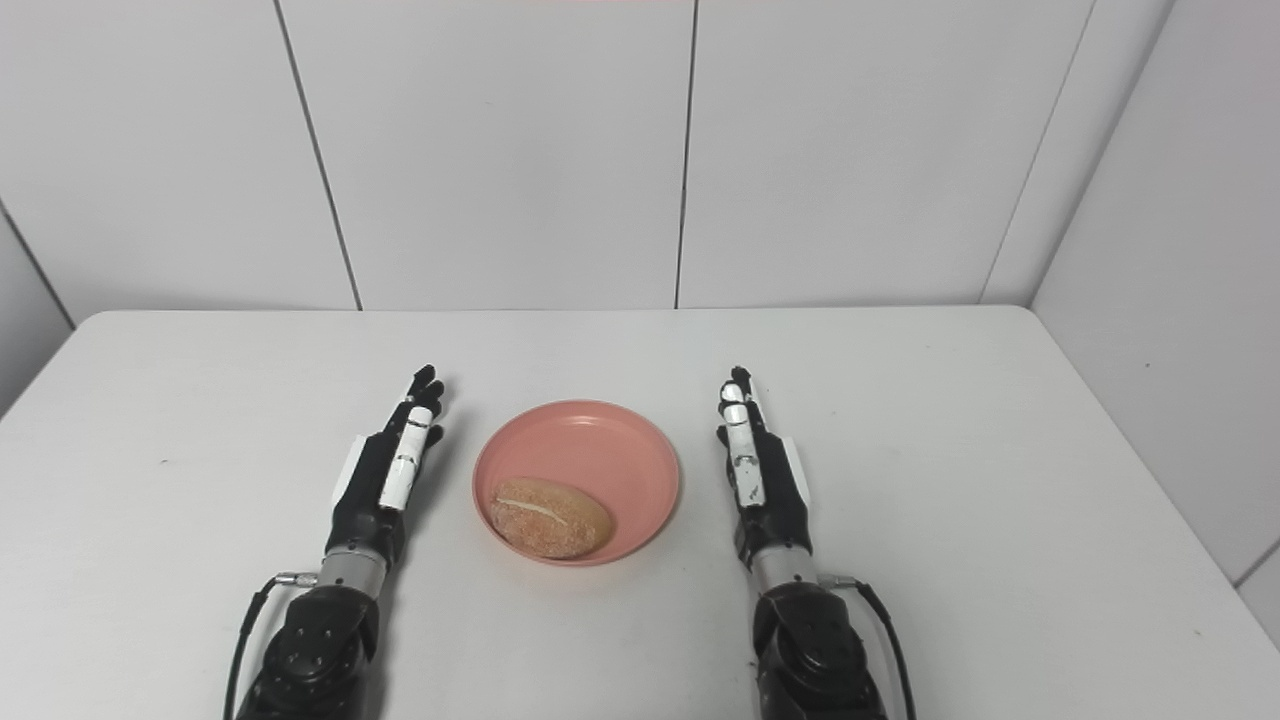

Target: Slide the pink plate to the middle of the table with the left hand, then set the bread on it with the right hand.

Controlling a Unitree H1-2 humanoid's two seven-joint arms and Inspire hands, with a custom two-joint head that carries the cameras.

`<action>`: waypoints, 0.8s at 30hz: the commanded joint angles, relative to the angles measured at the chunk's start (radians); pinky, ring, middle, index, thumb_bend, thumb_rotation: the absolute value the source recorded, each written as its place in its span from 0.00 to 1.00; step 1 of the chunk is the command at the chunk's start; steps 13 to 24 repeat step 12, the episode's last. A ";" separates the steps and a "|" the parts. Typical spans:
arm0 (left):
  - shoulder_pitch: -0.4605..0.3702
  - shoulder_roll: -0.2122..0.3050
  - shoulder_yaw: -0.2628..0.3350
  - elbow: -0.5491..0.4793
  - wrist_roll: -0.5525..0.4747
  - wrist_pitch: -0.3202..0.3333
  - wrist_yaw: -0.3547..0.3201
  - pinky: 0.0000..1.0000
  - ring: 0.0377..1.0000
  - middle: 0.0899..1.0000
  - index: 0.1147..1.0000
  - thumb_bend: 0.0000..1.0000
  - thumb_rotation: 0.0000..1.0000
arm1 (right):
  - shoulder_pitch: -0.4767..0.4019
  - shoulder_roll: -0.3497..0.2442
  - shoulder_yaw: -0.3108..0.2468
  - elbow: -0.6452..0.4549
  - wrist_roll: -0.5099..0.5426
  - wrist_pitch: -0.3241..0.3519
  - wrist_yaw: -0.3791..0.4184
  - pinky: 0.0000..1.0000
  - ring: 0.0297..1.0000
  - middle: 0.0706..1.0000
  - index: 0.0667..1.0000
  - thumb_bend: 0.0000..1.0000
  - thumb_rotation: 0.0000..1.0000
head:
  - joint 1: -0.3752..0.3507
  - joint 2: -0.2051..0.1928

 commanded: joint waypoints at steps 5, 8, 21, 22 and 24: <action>-0.016 0.003 0.010 -0.029 -0.034 -0.025 -0.010 0.98 0.99 0.97 0.95 0.52 1.00 | -0.025 0.006 0.005 -0.029 -0.002 -0.001 0.011 1.00 0.99 1.00 1.00 0.58 1.00 | 0.001 0.004; -0.016 0.003 0.012 -0.031 -0.045 -0.019 -0.015 0.98 0.99 0.97 0.95 0.53 1.00 | -0.026 0.006 0.006 -0.028 -0.002 -0.001 0.012 1.00 0.99 1.00 1.00 0.57 1.00 | 0.002 0.004; -0.016 0.006 0.009 -0.032 -0.047 -0.018 -0.019 0.99 0.99 0.97 0.95 0.53 1.00 | -0.028 0.005 0.007 -0.027 0.000 -0.002 0.015 1.00 0.99 1.00 1.00 0.57 1.00 | 0.000 0.004; -0.016 0.006 0.009 -0.032 -0.047 -0.018 -0.019 0.99 0.99 0.97 0.95 0.53 1.00 | -0.028 0.005 0.007 -0.027 0.000 -0.002 0.015 1.00 0.99 1.00 1.00 0.57 1.00 | 0.000 0.004; -0.016 0.006 0.009 -0.032 -0.047 -0.018 -0.019 0.99 0.99 0.97 0.95 0.53 1.00 | -0.028 0.005 0.007 -0.027 0.000 -0.002 0.015 1.00 0.99 1.00 1.00 0.57 1.00 | 0.000 0.004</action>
